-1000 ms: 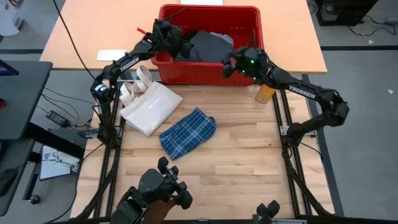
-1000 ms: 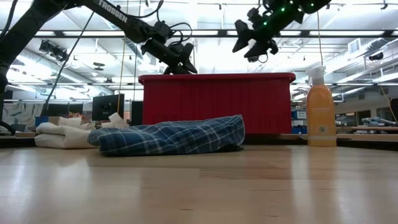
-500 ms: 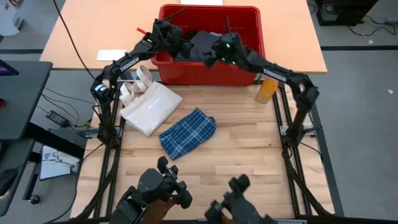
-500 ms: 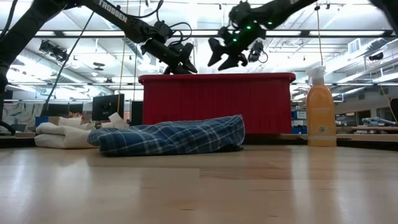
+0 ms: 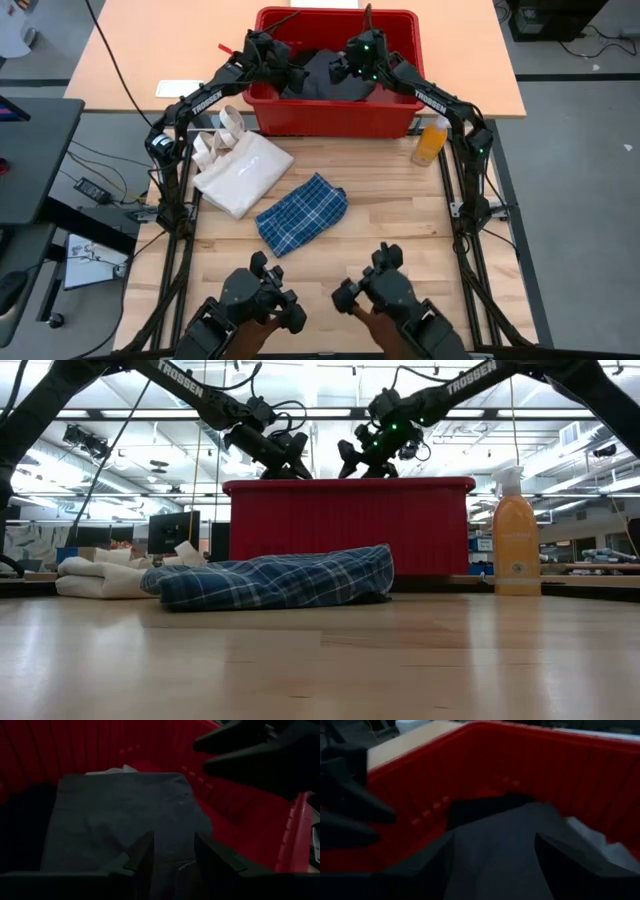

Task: Fold Laundry from Bin
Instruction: Remove the dark gray shorts from the red organizer bin

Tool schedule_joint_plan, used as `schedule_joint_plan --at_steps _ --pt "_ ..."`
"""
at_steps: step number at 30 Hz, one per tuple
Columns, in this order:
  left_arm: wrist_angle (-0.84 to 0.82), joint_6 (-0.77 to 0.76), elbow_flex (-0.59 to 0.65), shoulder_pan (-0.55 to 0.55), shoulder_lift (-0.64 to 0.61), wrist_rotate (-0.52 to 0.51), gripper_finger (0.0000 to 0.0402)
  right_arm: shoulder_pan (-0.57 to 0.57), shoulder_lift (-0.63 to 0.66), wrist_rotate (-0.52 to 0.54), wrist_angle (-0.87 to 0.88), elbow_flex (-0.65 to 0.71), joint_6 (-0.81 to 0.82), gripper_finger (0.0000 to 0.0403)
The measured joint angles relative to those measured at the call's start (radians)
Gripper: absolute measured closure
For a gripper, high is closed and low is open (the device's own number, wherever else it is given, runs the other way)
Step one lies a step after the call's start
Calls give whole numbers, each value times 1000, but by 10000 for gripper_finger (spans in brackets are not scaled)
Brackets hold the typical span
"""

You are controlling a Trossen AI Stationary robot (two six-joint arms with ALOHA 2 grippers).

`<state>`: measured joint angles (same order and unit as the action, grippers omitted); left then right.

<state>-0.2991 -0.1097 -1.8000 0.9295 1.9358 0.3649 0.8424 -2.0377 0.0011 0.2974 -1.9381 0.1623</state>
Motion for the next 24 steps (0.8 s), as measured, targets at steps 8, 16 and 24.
schedule_joint_plan --at_steps 8,16,24 --pt "-9 0 0 0 0 0 257 55 -15 -55 -6 0 3 85" --pt "-11 0 0 0 0 0 257 96 -50 -72 15 0 54 55" --pt "-27 1 0 0 0 0 257 136 -74 -68 104 0 221 29"
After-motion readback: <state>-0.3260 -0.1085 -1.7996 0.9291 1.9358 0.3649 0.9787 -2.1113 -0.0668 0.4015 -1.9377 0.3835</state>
